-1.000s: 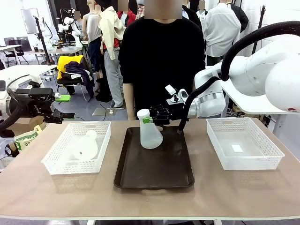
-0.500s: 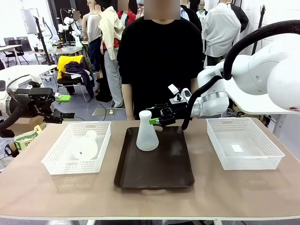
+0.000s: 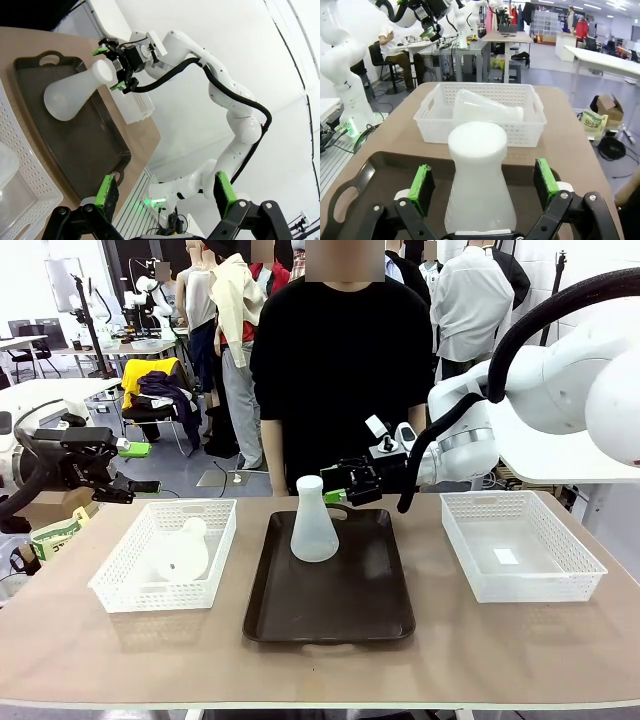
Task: Prepare the laboratory tools.
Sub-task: Place the picked Big flask upright in the Handle tray as instructed by the person, then pick up the Big flask that the person points to.
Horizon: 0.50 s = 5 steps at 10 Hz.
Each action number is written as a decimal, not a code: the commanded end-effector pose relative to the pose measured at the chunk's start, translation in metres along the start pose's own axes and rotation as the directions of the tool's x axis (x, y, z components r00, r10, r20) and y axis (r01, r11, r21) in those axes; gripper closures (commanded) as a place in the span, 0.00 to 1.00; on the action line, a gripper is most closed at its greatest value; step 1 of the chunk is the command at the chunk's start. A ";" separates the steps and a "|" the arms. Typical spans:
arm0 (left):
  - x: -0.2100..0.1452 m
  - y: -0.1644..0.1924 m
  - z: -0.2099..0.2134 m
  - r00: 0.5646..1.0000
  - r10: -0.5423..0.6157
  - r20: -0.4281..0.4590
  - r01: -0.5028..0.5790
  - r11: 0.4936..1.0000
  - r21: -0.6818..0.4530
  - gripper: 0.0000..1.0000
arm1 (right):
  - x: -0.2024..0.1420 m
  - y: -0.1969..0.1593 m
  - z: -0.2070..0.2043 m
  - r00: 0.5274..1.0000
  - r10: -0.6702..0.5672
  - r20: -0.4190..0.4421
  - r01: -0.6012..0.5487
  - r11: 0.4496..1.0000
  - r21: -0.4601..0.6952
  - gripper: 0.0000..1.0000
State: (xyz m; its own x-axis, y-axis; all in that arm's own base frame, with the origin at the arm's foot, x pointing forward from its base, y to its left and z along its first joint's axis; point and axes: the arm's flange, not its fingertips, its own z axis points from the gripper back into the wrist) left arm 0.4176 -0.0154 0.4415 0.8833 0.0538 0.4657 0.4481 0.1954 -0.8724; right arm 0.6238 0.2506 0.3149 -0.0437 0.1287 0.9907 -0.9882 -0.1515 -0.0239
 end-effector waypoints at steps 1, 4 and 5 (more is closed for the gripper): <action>0.000 -0.002 0.003 1.000 -0.008 -0.013 0.008 1.000 -0.003 0.00 | -0.004 -0.003 -0.004 1.000 -0.002 0.018 0.002 1.000 0.018 0.00; 0.000 -0.002 0.003 1.000 -0.008 -0.013 0.008 1.000 -0.003 0.00 | -0.004 -0.003 -0.004 1.000 -0.002 0.018 0.002 1.000 0.018 0.00; 0.000 -0.002 0.003 1.000 -0.008 -0.013 0.008 1.000 -0.003 0.00 | -0.004 -0.003 -0.004 1.000 -0.002 0.018 0.002 1.000 0.018 0.00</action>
State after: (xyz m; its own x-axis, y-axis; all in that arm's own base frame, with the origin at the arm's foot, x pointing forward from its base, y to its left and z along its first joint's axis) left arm 0.4176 -0.0154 0.4415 0.8833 0.0538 0.4657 0.4480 0.1954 -0.8724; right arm 0.6229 0.2524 0.3098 -0.0351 0.1229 0.9918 -0.9870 -0.1597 -0.0152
